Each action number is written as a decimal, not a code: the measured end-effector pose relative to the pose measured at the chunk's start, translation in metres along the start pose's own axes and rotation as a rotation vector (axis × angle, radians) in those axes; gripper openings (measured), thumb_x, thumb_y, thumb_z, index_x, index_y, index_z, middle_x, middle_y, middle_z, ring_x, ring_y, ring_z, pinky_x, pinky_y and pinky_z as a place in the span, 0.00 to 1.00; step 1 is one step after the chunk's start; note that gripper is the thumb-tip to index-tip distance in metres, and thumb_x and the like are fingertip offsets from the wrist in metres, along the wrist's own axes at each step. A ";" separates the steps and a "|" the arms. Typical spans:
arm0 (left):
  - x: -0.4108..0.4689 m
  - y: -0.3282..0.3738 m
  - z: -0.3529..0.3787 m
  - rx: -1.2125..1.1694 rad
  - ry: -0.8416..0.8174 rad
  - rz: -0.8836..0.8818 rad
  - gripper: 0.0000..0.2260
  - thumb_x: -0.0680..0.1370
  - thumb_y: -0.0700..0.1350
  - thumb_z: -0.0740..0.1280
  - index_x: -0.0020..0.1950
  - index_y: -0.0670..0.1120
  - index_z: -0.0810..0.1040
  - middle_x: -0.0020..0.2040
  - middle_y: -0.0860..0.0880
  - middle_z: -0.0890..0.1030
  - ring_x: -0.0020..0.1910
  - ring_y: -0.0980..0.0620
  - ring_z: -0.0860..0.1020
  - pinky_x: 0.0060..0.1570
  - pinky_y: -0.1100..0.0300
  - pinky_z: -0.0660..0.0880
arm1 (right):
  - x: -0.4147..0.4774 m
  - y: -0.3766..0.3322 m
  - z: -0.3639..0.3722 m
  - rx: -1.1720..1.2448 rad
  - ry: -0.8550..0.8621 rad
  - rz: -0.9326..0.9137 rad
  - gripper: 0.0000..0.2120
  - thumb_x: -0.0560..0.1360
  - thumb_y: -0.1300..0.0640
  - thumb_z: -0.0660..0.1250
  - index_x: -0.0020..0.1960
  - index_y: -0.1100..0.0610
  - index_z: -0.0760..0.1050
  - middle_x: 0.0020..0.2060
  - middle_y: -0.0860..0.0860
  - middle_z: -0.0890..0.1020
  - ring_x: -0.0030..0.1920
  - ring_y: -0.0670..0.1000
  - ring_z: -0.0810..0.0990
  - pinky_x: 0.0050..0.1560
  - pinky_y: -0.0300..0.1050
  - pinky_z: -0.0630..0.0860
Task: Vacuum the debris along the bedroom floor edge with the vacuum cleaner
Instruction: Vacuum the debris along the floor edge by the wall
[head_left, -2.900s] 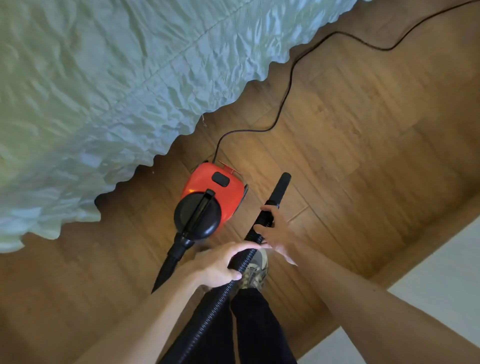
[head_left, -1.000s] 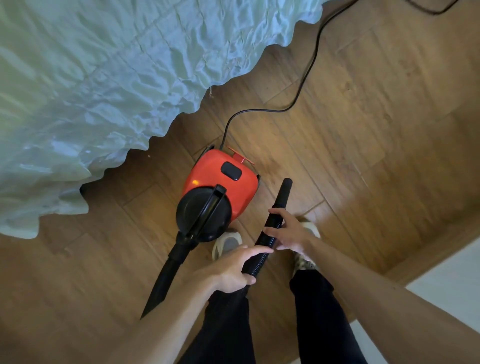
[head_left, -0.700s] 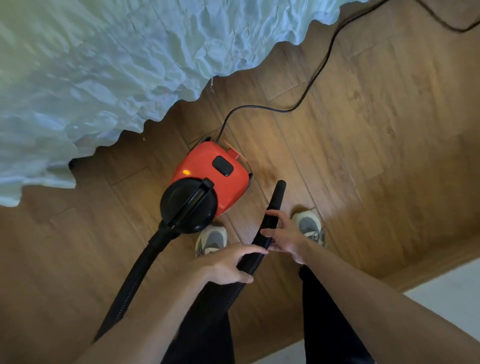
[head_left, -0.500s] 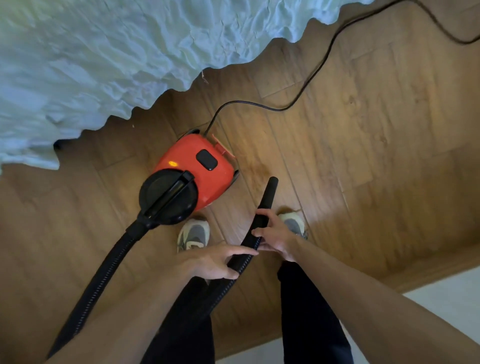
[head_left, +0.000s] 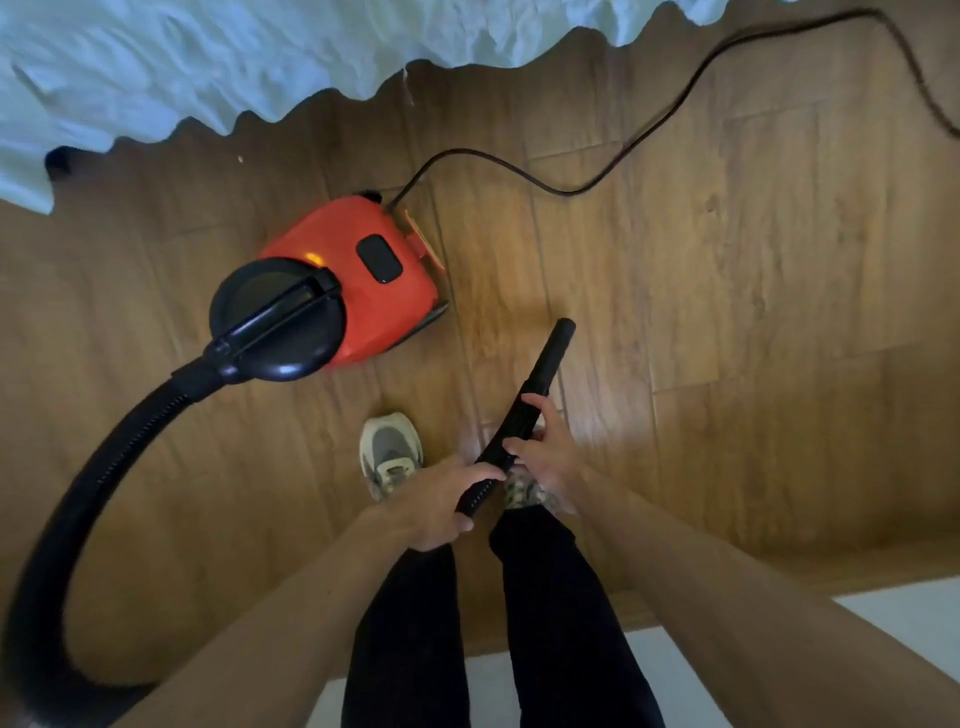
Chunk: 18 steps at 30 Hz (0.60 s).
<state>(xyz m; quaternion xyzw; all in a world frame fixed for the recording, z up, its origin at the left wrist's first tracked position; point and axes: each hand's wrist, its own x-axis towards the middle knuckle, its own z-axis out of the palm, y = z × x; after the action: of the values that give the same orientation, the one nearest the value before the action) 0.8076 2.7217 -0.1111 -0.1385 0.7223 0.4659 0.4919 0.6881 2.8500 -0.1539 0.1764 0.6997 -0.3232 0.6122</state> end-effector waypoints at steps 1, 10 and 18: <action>0.002 -0.002 0.006 0.006 0.014 -0.017 0.27 0.78 0.46 0.68 0.75 0.59 0.62 0.59 0.50 0.69 0.61 0.46 0.73 0.59 0.50 0.72 | 0.002 0.003 -0.001 -0.015 -0.016 0.004 0.28 0.76 0.72 0.65 0.70 0.50 0.65 0.51 0.57 0.77 0.48 0.56 0.81 0.34 0.40 0.82; 0.022 -0.021 0.045 -0.022 -0.051 -0.095 0.28 0.78 0.44 0.65 0.74 0.63 0.60 0.67 0.49 0.67 0.65 0.44 0.71 0.62 0.47 0.74 | 0.022 0.036 0.013 -0.243 0.010 -0.022 0.31 0.68 0.63 0.72 0.66 0.46 0.65 0.54 0.57 0.77 0.52 0.57 0.80 0.52 0.56 0.81; 0.040 -0.051 0.053 -0.048 -0.134 -0.107 0.31 0.77 0.39 0.67 0.74 0.63 0.62 0.69 0.47 0.66 0.68 0.44 0.69 0.64 0.48 0.73 | 0.040 0.054 0.016 -0.408 -0.040 -0.090 0.30 0.74 0.62 0.71 0.70 0.50 0.61 0.52 0.49 0.75 0.54 0.54 0.78 0.56 0.54 0.79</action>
<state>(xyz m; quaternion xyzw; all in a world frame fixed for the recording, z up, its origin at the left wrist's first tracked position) 0.8532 2.7482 -0.1771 -0.1572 0.6681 0.4642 0.5599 0.7272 2.8722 -0.2063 0.0111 0.7454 -0.2053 0.6341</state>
